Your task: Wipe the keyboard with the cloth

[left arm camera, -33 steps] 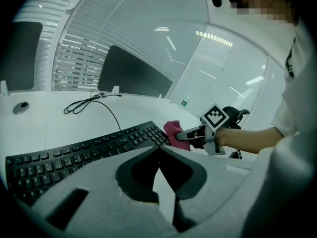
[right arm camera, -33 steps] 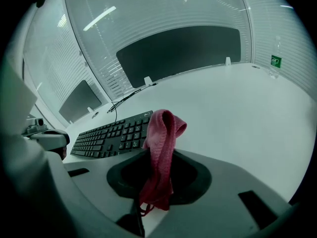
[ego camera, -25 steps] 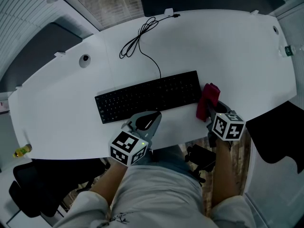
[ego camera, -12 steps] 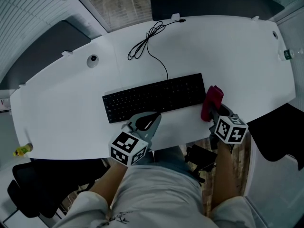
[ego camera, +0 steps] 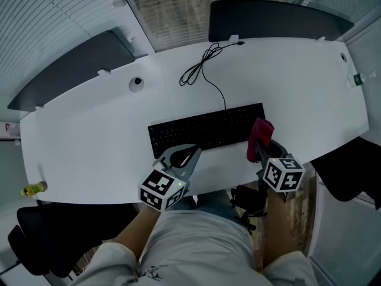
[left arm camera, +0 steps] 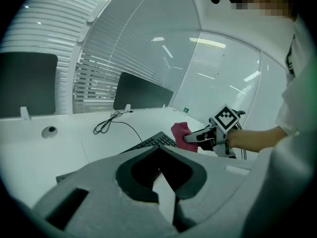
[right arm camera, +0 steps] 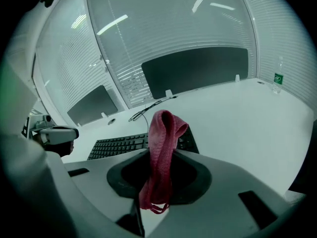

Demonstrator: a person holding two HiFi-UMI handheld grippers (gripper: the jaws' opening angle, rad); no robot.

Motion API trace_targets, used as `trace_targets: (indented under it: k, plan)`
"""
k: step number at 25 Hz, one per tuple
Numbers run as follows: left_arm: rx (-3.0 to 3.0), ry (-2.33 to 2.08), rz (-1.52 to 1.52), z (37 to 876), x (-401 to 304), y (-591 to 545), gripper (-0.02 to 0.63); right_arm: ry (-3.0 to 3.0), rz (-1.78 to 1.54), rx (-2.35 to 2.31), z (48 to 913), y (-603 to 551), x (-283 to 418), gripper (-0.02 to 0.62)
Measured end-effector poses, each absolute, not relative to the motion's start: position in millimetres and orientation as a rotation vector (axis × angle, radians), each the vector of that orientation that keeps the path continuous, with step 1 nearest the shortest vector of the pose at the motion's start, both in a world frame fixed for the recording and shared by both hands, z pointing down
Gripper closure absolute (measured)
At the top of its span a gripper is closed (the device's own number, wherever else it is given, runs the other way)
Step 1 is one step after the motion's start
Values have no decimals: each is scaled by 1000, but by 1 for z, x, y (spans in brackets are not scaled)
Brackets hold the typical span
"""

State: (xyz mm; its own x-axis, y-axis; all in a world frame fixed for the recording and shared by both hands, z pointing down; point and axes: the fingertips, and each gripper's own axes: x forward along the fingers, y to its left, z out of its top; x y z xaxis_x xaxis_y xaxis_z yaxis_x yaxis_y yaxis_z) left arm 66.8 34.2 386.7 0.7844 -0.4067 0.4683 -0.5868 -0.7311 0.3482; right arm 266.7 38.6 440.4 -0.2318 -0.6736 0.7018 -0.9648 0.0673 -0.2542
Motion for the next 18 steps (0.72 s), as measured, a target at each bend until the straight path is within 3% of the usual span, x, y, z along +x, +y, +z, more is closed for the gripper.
trace_targets:
  k: [18]
  plan:
    - [2549,-837,454,334,0,53,595,-2232,817,1467,346,42,117,514]
